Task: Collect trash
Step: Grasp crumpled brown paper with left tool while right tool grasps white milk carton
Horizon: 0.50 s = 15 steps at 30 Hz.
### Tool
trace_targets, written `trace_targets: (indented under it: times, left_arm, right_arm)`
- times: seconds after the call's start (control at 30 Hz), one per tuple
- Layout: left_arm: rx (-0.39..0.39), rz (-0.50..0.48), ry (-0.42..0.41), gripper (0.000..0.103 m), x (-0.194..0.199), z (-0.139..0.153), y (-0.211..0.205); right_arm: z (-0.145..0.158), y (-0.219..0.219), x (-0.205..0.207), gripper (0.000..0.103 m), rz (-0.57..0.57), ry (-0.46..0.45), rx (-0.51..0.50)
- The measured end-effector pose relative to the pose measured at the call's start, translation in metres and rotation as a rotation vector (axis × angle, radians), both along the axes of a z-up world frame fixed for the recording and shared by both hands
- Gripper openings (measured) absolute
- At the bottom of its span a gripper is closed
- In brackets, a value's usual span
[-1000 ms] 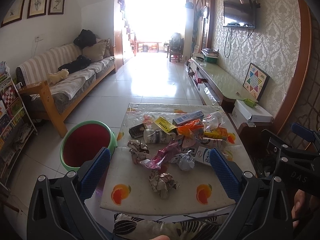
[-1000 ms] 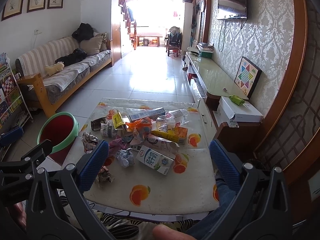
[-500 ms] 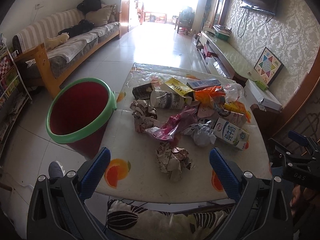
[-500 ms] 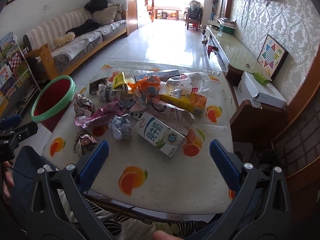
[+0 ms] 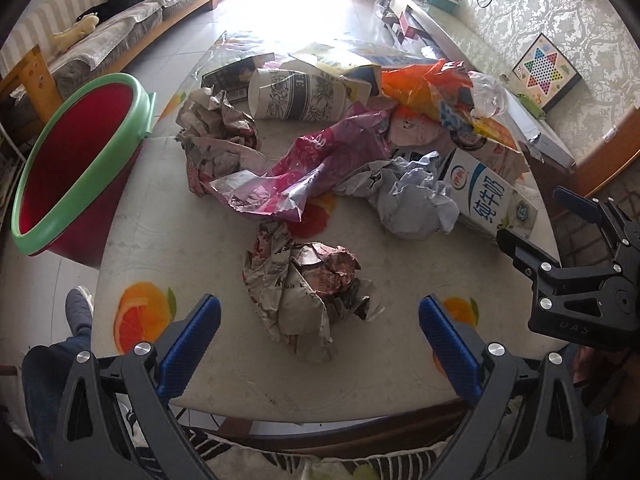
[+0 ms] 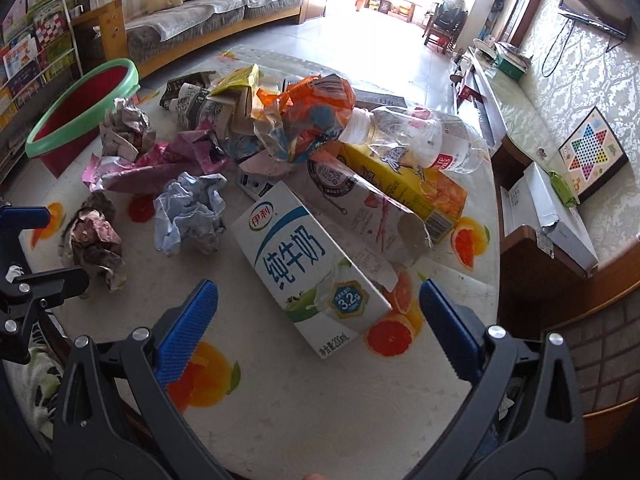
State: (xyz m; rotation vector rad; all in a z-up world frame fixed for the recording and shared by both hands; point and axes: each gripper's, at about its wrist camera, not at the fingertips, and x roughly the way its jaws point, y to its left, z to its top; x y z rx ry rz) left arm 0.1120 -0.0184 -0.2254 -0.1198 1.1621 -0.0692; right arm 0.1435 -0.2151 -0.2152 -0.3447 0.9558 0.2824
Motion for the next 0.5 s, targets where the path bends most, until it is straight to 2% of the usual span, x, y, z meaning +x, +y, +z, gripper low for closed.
trace_targets:
  times: [0.1,0.23,0.3,0.33,0.4,0.43,0.47,0.5]
  left_arm:
    - [-0.007,0.043,0.014,0.095,0.006,-0.012,0.003]
    - [0.013,0.082,0.022,0.094,0.011,-0.023,0.006]
    - [0.013,0.09,0.031,0.083,0.016,-0.028,0.008]
    - [0.003,0.095,0.044,0.08,0.019,-0.032,0.011]
    - [-0.01,0.1,0.068,0.067,0.022,-0.038,0.012]
    - [-0.014,0.099,0.065,0.066,0.022,-0.04,0.011]
    - [-0.014,0.091,0.057,0.056,0.021,-0.04,0.01]
    - [-0.016,0.08,0.054,0.053,0.022,-0.039,0.009]
  right_arm:
    - [-0.013,0.009,0.008,0.099,0.056,-0.018,-0.068]
    - [-0.024,0.021,0.016,0.082,0.111,-0.011,-0.116]
    - [-0.03,0.024,0.021,0.073,0.113,0.007,-0.128]
    - [-0.033,0.023,0.024,0.07,0.109,0.024,-0.123]
    - [-0.036,0.023,0.027,0.068,0.102,0.037,-0.118]
    - [-0.036,0.023,0.027,0.068,0.103,0.035,-0.115]
    - [-0.036,0.023,0.026,0.068,0.104,0.032,-0.113]
    - [-0.036,0.022,0.026,0.067,0.103,0.029,-0.112]
